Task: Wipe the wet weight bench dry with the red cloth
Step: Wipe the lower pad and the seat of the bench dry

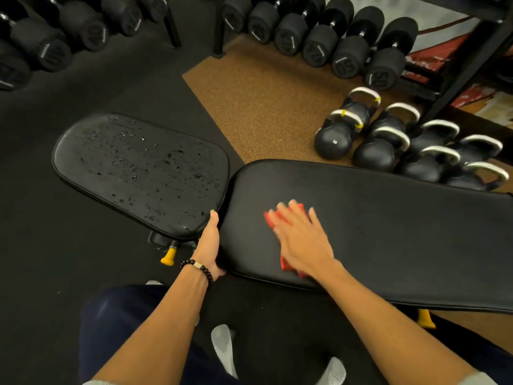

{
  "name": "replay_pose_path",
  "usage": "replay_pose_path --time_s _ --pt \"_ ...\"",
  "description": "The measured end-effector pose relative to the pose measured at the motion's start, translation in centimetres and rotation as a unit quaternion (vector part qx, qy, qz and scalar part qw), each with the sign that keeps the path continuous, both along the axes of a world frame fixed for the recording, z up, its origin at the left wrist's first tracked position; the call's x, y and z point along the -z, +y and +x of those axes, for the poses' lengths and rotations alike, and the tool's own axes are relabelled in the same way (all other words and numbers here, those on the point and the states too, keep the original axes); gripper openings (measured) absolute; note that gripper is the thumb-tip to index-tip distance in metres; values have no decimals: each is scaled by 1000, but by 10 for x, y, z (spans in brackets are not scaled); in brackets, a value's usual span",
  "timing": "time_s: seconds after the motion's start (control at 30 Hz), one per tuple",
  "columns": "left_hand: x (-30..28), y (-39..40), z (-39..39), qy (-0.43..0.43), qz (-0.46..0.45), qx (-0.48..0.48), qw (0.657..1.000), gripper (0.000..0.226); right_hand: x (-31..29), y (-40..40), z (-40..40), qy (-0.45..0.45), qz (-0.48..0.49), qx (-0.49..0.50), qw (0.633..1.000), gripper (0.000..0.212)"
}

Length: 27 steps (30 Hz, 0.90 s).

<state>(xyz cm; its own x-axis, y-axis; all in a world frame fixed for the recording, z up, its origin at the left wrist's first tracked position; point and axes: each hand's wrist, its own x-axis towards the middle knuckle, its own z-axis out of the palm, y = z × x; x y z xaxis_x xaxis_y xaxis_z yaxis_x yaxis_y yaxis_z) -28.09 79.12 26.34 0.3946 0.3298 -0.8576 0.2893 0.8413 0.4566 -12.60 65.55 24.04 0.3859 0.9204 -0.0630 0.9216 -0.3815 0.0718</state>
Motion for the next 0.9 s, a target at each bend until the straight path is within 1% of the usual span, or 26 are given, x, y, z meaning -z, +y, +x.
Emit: replay_pose_path --time_s 0.07,0.1,0.13,0.17,0.2,0.27,0.3,0.33,0.37,0.4,0.47,0.53,0.57,0.6,0.63,0.7,0.73,0.77,0.8,0.87,0.9 --pt "1 -1 1 4 11 -11 1000 64 5 27 -2 3 -1 123 992 54" --pt "0 -1 1 1 17 -12 1000 64 9 45 -14 18 7 161 987 57" --pt "3 0 0 2 27 -6 1000 69 13 61 -31 32 20 174 984 59" --pt "3 0 0 5 33 -9 999 76 15 73 -50 47 24 155 986 61" --pt "8 1 1 10 51 -14 999 77 18 79 -71 56 16 107 992 64" --pt "12 0 4 25 116 -5 993 68 18 72 -98 66 -21 12 997 76" --pt "13 -1 5 33 138 1 990 73 16 63 -100 73 -35 -10 997 78" --pt "14 -2 8 51 150 10 987 85 12 51 -94 77 -28 -8 997 75" --pt "13 -4 12 77 169 19 982 96 10 38 -84 76 -12 11 997 69" --pt "14 -6 16 107 201 33 973 100 8 22 -70 66 3 41 997 63" --pt "13 -15 22 156 284 74 943 95 -3 -17 -34 25 8 113 993 61" --pt "12 -26 31 173 367 131 905 88 -20 -66 8 -27 17 187 982 64" --pt "12 -30 35 174 401 157 886 86 -28 -91 28 -39 21 230 972 61" --pt "12 -34 38 178 423 181 870 84 -35 -113 45 -36 24 279 959 57" --pt "14 -35 40 186 429 198 862 82 -39 -128 58 -27 28 328 944 55" --pt "15 -33 42 196 423 202 861 80 -37 -129 69 -41 38 385 921 55" --pt "15 -33 42 197 420 198 864 80 -36 -116 63 -63 37 385 920 56" --pt "15 -33 43 195 416 194 867 80 -32 -96 52 -78 38 364 928 57" --pt "14 -33 43 192 414 193 869 79 -28 -71 37 -75 42 327 941 56" --pt "13 -31 42 186 411 185 873 77 -15 -23 -3 -32 51 205 977 55" --pt "13 -31 41 184 411 180 875 76 -7 -4 -25 2 39 137 990 59"
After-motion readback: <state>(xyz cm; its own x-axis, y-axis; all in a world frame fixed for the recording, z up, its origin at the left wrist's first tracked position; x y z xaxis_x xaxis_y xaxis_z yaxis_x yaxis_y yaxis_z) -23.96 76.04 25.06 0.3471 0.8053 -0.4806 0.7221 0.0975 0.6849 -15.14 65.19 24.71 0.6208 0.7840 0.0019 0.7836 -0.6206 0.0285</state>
